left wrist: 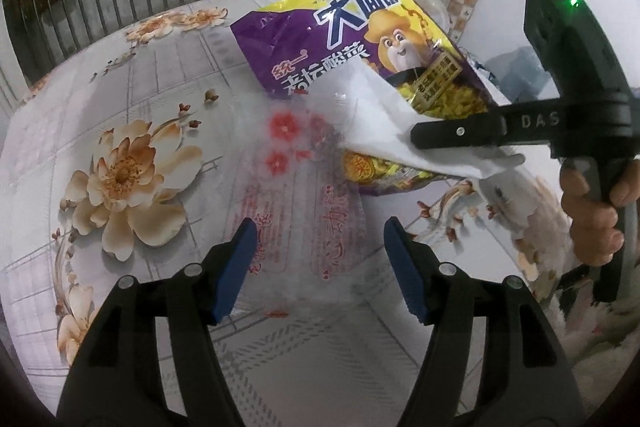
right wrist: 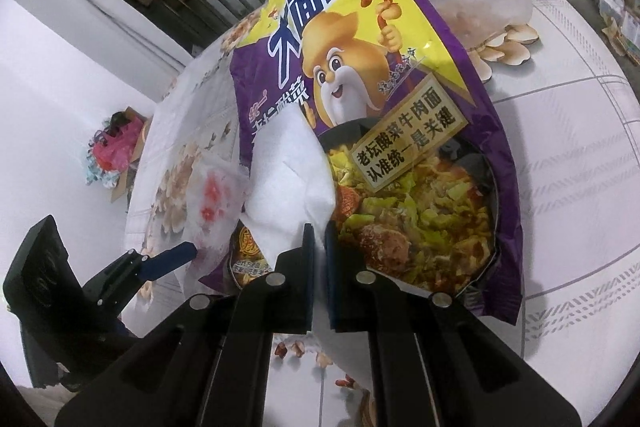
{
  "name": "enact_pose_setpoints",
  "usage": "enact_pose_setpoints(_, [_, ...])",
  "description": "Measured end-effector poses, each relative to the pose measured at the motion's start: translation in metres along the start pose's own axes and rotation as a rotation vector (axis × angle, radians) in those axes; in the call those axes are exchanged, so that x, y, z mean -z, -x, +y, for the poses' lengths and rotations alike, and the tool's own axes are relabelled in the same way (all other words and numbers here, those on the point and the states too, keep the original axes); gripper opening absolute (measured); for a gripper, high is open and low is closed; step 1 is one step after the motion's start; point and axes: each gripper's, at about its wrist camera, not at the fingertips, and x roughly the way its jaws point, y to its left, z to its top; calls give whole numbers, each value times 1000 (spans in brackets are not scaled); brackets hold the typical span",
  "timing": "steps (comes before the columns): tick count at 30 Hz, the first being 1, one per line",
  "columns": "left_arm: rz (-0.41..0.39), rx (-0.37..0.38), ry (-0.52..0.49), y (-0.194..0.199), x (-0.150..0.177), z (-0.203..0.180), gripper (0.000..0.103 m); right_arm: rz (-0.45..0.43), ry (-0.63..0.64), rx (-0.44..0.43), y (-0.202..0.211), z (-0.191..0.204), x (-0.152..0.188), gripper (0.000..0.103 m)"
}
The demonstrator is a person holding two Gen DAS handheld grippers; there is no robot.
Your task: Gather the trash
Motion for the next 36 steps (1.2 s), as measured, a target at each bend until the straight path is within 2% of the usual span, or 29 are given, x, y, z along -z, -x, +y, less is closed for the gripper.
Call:
enact_pose_setpoints(4, [-9, -29, -9, 2, 2, 0, 53, 0, 0, -1, 0, -1, 1, 6])
enact_pose_setpoints(7, [-16, -17, 18, 4, 2, 6, 43, 0, -2, -2, 1, -2, 1, 6])
enact_pose_setpoints(15, [-18, 80, 112, 4, 0, 22, 18, 1, -1, -4, 3, -5, 0, 6])
enact_pose_setpoints(19, [-12, 135, 169, 2, 0, 32, 10, 0, -1, -6, 3, -4, 0, 6])
enact_pose_setpoints(21, [-8, 150, 183, 0, -1, 35, 2, -1, -2, -9, 4, -5, 0, 6])
enact_pose_setpoints(28, [-46, 138, 240, 11, -2, 44, 0, -23, -9, -52, 15, 0, -1, 6])
enact_pose_setpoints(36, [-157, 97, 255, 51, -13, 53, 0, -65, -11, -163, 34, 13, -12, 6])
